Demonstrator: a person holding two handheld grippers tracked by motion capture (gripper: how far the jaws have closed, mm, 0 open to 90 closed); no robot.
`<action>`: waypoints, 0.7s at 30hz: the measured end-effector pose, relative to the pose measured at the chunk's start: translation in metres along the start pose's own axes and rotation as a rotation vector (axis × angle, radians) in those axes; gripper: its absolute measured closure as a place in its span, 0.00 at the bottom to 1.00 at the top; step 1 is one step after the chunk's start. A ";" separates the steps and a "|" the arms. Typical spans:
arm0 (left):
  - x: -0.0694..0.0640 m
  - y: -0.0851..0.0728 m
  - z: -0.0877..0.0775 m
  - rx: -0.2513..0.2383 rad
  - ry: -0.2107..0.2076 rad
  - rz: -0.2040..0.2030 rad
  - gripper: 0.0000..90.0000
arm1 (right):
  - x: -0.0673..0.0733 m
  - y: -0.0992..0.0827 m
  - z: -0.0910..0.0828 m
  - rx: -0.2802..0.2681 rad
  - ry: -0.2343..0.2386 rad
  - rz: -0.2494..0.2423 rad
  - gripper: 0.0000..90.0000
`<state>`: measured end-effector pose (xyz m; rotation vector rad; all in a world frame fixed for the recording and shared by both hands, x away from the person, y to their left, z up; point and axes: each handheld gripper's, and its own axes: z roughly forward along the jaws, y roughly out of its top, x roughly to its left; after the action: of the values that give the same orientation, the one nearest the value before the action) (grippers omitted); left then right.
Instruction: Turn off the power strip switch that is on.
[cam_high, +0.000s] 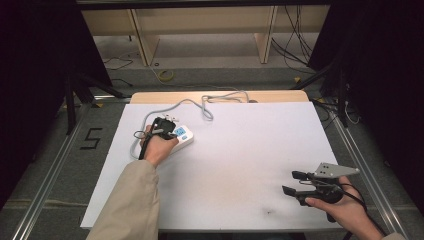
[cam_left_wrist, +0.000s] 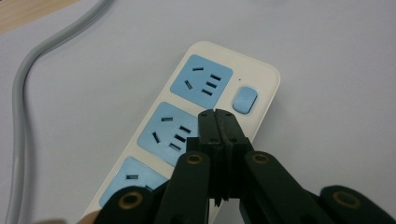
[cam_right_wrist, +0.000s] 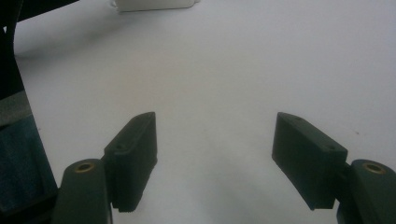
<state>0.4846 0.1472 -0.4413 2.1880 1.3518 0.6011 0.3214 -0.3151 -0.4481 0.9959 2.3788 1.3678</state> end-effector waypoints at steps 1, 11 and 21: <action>0.000 0.000 0.000 0.003 -0.001 -0.002 1.00 | 0.000 0.000 0.000 0.000 0.000 0.000 0.35; 0.000 0.000 0.004 0.039 -0.012 0.020 1.00 | 0.000 0.000 0.000 0.002 0.001 -0.002 0.35; 0.000 -0.001 0.008 0.056 -0.024 0.018 1.00 | 0.001 0.000 0.000 0.007 0.002 -0.001 0.35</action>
<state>0.4886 0.1461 -0.4480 2.2465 1.3536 0.5484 0.3208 -0.3148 -0.4483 0.9954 2.3868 1.3623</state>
